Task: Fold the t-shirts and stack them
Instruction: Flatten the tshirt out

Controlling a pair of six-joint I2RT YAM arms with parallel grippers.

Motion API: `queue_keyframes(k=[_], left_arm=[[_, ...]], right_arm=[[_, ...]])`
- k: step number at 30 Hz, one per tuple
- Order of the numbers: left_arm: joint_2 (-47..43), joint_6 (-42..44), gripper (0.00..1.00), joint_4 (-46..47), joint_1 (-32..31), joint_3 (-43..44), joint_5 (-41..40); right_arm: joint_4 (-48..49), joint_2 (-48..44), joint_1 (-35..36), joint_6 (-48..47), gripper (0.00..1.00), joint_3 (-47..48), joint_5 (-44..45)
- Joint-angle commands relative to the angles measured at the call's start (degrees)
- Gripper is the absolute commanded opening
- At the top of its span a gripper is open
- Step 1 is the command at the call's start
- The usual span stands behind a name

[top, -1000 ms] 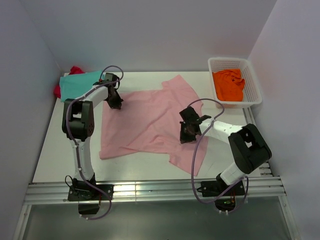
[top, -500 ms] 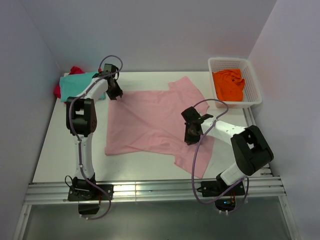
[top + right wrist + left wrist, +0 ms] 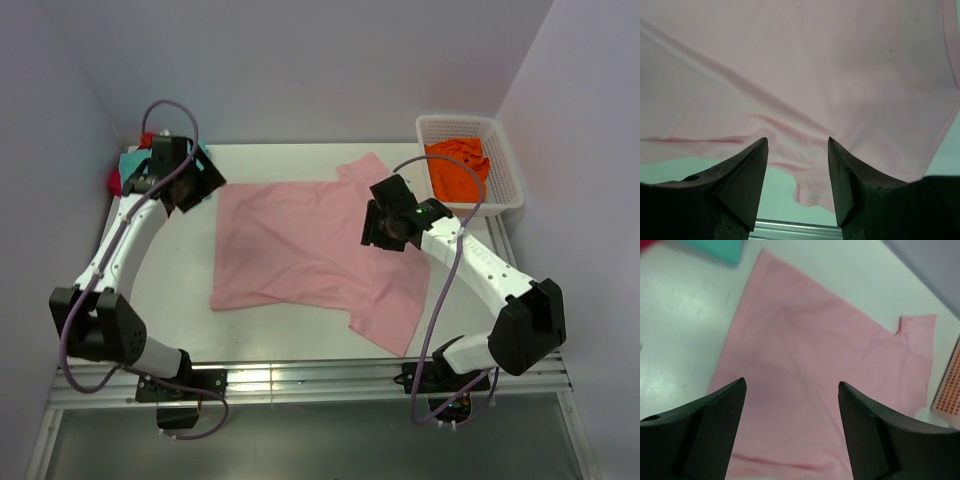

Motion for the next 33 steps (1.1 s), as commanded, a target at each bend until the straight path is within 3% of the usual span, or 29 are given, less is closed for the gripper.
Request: queue_keyframes(k=[1, 5, 8, 17, 26, 33], left_arm=[[-4.17, -4.31, 0.79, -1.51, -0.62, -13.24, 3.37], [-8.15, -7.3, 0.68, -0.46, -1.24, -24.14, 3.9], [-9.82, -8.36, 0.64, -0.28, -3.34, -26.45, 3.55], [-10.08, -12.13, 0.58, -3.43, -8.62, -30.67, 3.46], [-11.05, -25.49, 0.5, -7.84, -14.6, -33.48, -2.78], [-6.41, -34.11, 0.55, -10.74, -18.55, -31.38, -7.88]], right_arm=[[-3.28, -1.41, -0.26, 0.04, 0.58, 0.98, 0.88], [-2.4, -2.64, -0.26, 0.65, 0.56, -2.09, -0.26], [-1.52, -3.87, -0.26, 1.01, 0.55, -4.72, -1.14], [-0.38, -7.56, -0.26, 1.71, 0.54, -11.14, -1.32], [0.06, -9.5, -0.34, 2.06, 0.53, -14.14, -1.76], [-0.81, -9.85, -0.26, 1.36, 0.53, -14.32, -1.05]])
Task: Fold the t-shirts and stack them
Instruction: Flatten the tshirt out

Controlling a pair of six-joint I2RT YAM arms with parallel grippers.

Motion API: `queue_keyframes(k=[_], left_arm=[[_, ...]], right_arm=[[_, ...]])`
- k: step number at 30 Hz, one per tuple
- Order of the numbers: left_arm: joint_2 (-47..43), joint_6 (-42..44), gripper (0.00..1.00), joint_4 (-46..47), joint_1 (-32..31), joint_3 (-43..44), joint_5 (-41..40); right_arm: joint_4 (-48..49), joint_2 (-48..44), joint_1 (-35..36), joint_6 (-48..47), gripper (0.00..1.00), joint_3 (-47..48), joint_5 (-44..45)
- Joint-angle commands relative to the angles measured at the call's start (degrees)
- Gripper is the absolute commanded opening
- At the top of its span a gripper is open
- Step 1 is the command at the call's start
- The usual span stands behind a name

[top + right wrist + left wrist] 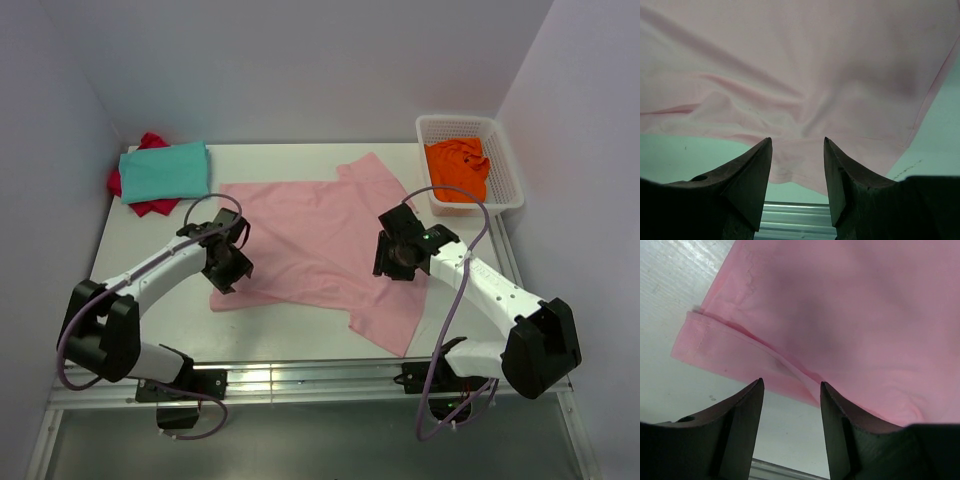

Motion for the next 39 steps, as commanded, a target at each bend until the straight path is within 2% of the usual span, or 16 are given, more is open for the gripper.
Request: queue_keyframes(k=[1, 14, 18, 20, 27, 28, 32, 35, 39], left_arm=[[3.28, -6.4, 0.55, -2.32, -1.26, 1.78, -3.49], [10.67, -8.16, 0.55, 2.07, -2.14, 1.51, -2.08], [13.22, -7.28, 0.5, 1.81, -2.23, 2.74, -1.64], [13.66, -7.02, 0.46, 1.55, -2.49, 3.1, -1.46], [14.8, -5.88, 0.19, -0.3, -2.58, 5.29, -2.51], [14.89, -5.53, 0.18, -0.82, -2.5, 5.64, -2.78], [14.9, -5.0, 0.19, -2.93, -2.58, 7.31, -4.45], [13.41, -4.82, 0.3, -4.6, -2.67, 8.02, -5.76], [12.17, -4.64, 0.34, -6.01, -2.76, 8.63, -7.09]], right_arm=[[0.3, -1.46, -0.24, -0.3, 0.53, -0.42, 0.94], [-0.75, -0.67, -0.24, -2.15, 0.52, -0.95, 1.55], [-1.02, -0.58, -0.24, -2.59, 0.52, -0.24, 2.17], [-1.02, -0.41, -0.24, -2.68, 0.52, -0.33, 2.43], [-0.23, 0.04, -0.32, -2.41, 0.52, -0.51, 2.34], [-0.23, 0.12, -0.32, -2.5, 0.52, -0.5, 2.34], [0.21, 0.65, -0.24, -2.5, 0.52, -0.42, 2.17], [0.56, 1.0, -0.24, -2.5, 0.52, -0.42, 2.08], [1.0, 1.62, -0.24, -2.68, 0.52, -0.59, 1.82]])
